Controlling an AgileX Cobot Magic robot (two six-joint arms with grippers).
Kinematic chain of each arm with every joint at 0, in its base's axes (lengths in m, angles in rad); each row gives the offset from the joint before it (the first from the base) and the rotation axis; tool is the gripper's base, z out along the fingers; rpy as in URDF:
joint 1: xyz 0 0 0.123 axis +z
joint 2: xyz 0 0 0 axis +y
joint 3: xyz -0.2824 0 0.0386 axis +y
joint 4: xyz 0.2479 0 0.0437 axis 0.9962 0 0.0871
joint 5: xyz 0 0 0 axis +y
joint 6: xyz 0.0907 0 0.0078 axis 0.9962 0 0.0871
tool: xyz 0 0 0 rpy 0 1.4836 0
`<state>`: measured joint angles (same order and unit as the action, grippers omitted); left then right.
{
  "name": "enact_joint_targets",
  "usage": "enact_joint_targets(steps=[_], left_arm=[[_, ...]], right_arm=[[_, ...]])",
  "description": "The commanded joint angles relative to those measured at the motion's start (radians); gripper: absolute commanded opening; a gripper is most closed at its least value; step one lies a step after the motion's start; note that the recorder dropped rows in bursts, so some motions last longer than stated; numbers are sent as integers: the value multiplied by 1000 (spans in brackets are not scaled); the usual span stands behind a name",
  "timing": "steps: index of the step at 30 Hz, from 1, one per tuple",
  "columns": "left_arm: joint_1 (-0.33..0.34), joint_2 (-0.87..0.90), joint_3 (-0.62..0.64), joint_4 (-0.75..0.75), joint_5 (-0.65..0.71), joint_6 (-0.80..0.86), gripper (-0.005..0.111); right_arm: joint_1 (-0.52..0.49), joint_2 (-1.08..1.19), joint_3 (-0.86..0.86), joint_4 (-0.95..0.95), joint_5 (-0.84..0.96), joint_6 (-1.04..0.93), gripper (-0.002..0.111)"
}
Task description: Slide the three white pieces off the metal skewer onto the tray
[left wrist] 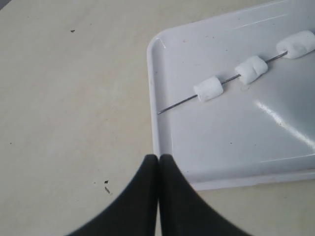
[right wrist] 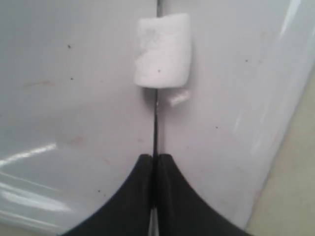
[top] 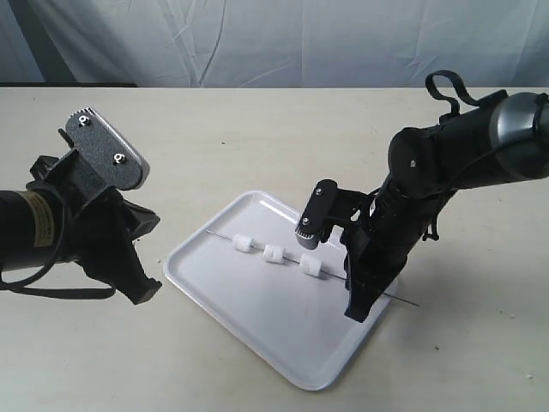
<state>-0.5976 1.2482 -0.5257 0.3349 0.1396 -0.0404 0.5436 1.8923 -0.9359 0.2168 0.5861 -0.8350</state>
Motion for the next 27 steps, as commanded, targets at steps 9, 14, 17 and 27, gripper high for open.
enact_joint_targets(steps=[9, 14, 17, 27], left_arm=[[3, 3, -3, -105, -151, -74, 0], [68, 18, -3, -487, -164, -143, 0], [69, 24, -3, -654, -209, -143, 0], [82, 46, -10, 75, -625, -1226, 0]], right_arm=[[-1, -154, -40, 72, 5, 126, -1], [-1, -287, -40, 162, -12, 193, -1], [-1, -350, -40, 169, 1, 193, -1], [-1, -539, 74, -7, -5, 386, -1]])
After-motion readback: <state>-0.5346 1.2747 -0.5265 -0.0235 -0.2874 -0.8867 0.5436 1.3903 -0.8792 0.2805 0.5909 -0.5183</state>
